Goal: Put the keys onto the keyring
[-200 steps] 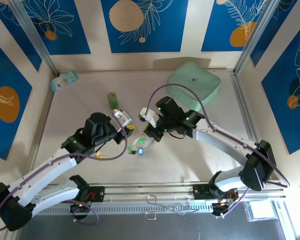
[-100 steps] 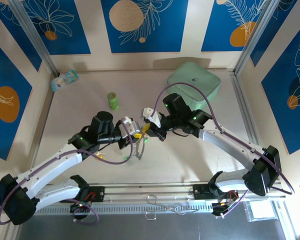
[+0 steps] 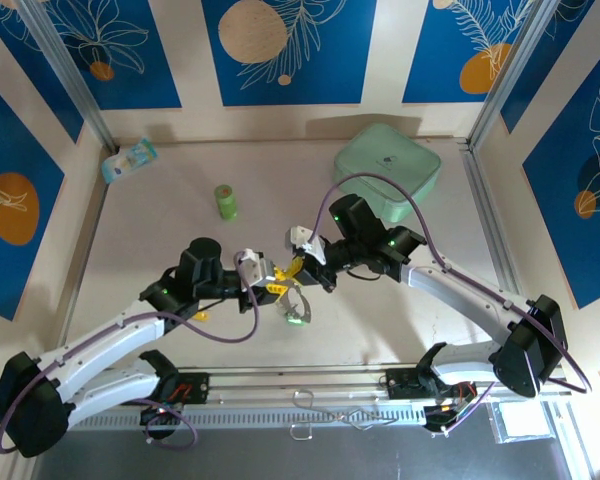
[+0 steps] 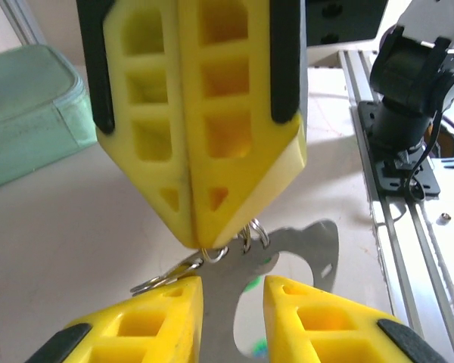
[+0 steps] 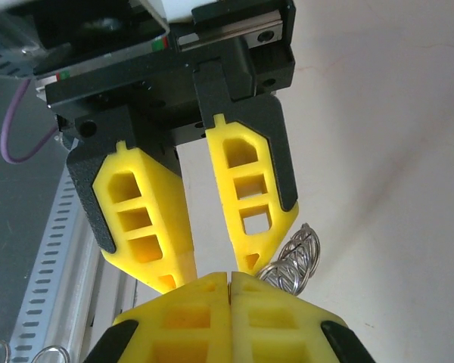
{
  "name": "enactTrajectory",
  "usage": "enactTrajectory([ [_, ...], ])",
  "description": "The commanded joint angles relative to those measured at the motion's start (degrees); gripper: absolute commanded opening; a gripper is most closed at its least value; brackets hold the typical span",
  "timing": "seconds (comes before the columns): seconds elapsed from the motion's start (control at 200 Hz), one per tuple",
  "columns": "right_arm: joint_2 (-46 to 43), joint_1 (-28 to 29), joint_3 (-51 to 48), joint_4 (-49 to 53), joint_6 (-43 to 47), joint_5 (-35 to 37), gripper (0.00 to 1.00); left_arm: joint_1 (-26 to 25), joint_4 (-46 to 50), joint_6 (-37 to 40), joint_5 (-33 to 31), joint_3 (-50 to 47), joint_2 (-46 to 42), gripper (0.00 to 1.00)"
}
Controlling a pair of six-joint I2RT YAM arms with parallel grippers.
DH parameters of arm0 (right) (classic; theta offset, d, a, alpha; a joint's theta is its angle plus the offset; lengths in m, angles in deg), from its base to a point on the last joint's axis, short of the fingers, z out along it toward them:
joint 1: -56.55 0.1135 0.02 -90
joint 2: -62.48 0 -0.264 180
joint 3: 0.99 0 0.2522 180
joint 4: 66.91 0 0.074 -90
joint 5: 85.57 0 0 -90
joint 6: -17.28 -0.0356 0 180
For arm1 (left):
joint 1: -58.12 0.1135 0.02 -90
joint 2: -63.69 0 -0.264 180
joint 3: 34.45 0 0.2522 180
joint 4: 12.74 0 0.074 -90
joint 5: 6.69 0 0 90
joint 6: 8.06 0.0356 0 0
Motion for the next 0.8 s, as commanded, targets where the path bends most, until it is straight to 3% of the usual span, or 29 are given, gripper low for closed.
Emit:
enactTrajectory([
  [0.0, -2.1, 0.5, -0.7, -1.2, 0.7, -4.1, 0.0, 0.5, -4.7, -2.0, 3.0, -1.1, -1.3, 0.28],
  [0.295, -2.2, 2.0, -1.0, -2.3, 0.1, -3.8, 0.0, 0.5, -6.1, -3.4, 3.5, -1.0, -1.1, 0.25],
  [0.66, -1.6, 3.3, -2.5, -6.3, -2.2, -3.3, 0.0, 0.5, -11.0, -6.5, 4.7, -2.2, -1.0, 0.0],
  [0.795, -1.7, 3.2, -4.0, -7.7, -2.4, -1.6, 0.0, 0.5, -11.2, -6.3, 3.8, -2.5, -1.0, 0.0],
])
